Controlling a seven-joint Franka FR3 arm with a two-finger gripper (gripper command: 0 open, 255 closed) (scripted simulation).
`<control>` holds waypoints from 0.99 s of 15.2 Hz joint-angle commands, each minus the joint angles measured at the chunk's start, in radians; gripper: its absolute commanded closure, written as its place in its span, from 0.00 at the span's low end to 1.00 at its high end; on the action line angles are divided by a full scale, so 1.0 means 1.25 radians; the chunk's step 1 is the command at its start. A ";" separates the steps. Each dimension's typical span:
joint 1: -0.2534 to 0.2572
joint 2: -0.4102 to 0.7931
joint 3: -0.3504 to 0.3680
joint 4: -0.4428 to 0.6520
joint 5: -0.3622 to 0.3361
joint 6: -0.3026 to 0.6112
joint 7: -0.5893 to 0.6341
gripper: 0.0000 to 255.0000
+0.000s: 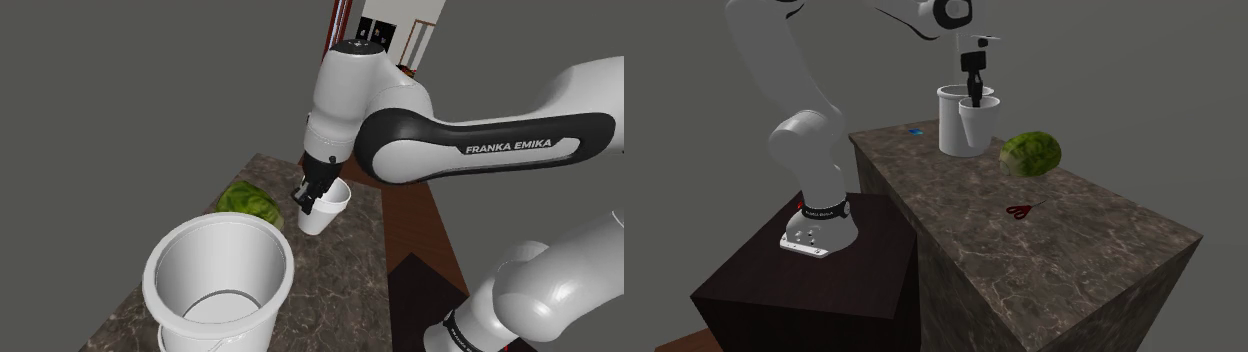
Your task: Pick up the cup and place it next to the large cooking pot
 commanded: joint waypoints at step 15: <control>-0.006 0.061 0.026 -0.123 -0.037 0.173 0.053 1.00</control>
